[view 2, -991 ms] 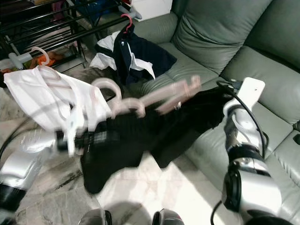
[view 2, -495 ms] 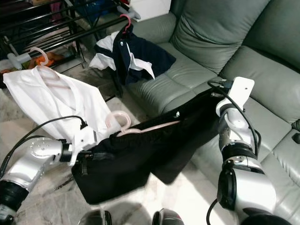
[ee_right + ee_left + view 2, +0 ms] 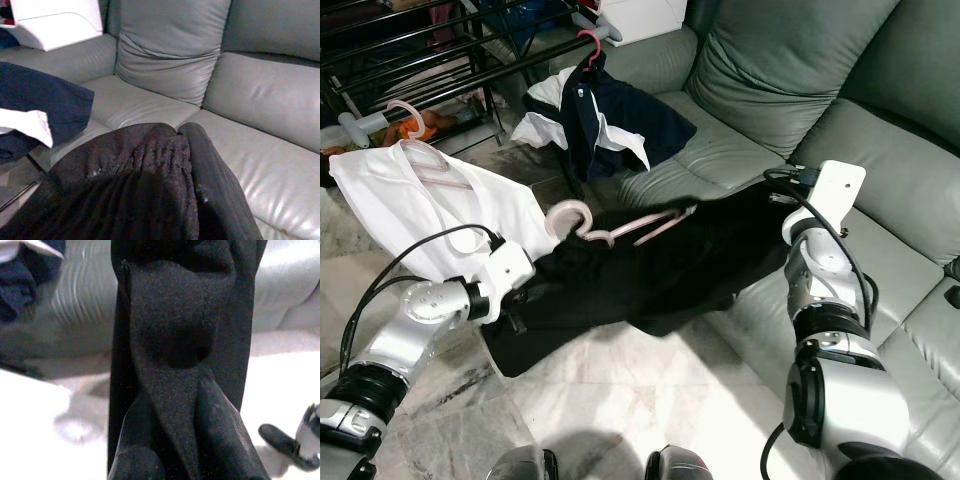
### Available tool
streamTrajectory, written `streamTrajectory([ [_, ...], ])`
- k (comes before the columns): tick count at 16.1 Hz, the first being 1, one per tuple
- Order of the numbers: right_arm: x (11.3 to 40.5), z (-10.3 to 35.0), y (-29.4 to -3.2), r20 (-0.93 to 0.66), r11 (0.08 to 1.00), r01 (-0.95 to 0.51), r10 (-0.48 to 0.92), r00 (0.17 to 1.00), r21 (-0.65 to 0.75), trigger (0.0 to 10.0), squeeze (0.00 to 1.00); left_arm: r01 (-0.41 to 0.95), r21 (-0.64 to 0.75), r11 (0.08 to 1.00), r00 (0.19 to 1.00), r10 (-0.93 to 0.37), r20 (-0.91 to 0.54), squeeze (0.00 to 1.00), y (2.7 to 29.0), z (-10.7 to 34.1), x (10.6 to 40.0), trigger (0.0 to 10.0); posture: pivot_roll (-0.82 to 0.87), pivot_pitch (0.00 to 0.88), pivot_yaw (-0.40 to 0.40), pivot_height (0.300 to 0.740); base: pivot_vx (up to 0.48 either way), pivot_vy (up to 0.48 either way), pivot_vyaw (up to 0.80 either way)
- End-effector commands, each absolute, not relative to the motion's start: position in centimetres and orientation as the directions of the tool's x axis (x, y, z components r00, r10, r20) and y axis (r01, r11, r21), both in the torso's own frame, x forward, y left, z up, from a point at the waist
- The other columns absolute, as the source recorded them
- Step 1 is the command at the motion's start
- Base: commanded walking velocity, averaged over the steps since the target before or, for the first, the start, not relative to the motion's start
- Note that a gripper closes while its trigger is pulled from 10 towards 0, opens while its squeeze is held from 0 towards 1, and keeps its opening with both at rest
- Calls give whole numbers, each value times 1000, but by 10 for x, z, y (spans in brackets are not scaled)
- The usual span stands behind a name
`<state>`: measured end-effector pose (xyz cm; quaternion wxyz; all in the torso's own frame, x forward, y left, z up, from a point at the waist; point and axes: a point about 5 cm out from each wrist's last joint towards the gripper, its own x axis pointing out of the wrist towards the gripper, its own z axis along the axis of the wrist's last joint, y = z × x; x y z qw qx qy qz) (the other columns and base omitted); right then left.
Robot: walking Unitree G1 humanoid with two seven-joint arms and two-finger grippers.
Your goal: Hang hanger
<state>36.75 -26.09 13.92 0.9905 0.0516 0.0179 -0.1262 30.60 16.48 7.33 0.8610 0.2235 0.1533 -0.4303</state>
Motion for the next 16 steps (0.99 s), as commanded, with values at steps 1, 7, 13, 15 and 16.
streamTrajectory([
  [1,374,154,-254,10,969,230,-232,973,93,0,0,796,313,519,604,-640,-475,0,165,73,309,0,-30,47,-22,740,0,0,0],
  [7,399,191,-134,148,975,-124,97,984,185,0,0,630,348,694,772,-511,-379,0,115,68,330,0,-9,41,-23,740,0,0,0],
  [13,375,182,-98,147,893,-446,450,881,-64,0,0,210,284,935,958,-139,-251,0,156,84,355,0,-24,50,-17,740,0,0,0],
  [15,370,176,-106,120,895,-444,444,888,-33,0,0,106,263,959,969,-41,-242,0,171,86,358,0,-28,54,-15,740,0,0,0],
  [16,364,165,-104,72,869,-494,491,868,28,0,0,52,209,977,970,1,-243,0,178,87,359,0,-28,54,-15,740,0,0,0],
])
